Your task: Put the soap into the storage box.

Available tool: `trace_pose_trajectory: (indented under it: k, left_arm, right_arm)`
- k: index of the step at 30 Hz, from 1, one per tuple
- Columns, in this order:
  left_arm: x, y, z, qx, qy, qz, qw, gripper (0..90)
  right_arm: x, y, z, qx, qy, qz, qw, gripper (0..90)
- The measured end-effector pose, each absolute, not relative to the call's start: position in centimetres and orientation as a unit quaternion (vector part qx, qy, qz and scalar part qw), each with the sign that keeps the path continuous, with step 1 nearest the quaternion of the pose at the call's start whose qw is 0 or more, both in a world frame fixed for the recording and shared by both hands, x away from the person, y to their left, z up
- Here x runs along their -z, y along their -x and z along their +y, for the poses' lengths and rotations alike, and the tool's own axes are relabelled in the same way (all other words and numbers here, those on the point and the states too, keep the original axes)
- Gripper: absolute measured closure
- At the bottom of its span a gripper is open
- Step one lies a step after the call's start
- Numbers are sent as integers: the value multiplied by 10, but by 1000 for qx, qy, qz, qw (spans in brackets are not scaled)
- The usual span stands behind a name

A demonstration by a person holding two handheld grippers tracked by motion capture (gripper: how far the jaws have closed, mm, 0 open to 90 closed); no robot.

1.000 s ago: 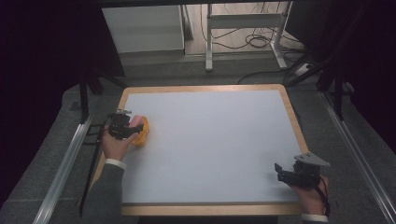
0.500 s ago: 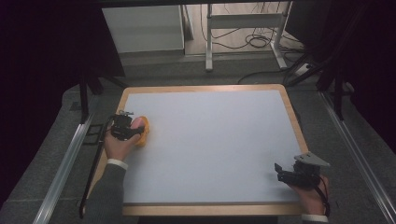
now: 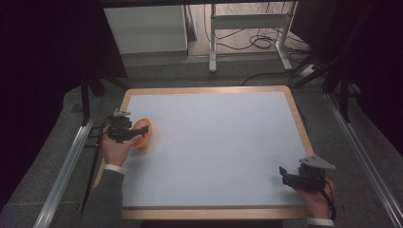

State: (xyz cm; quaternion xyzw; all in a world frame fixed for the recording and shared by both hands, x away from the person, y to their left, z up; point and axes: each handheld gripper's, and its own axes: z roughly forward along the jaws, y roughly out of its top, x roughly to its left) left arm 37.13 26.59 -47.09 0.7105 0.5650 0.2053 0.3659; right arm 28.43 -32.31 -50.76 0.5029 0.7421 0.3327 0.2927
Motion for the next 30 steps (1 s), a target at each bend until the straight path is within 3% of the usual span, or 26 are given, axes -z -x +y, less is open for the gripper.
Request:
trace_pose_trajectory:
  k: [10, 30]
  left_arm:
    - [468, -337, 260, -188, -721, 517, 423, 258]
    - [505, -287, 251, -153, -742, 499, 420, 275]
  right_arm:
    - [507, -284, -324, -334, -505, 740, 293, 81]
    - [507, -284, -323, -334, -502, 742, 293, 81]
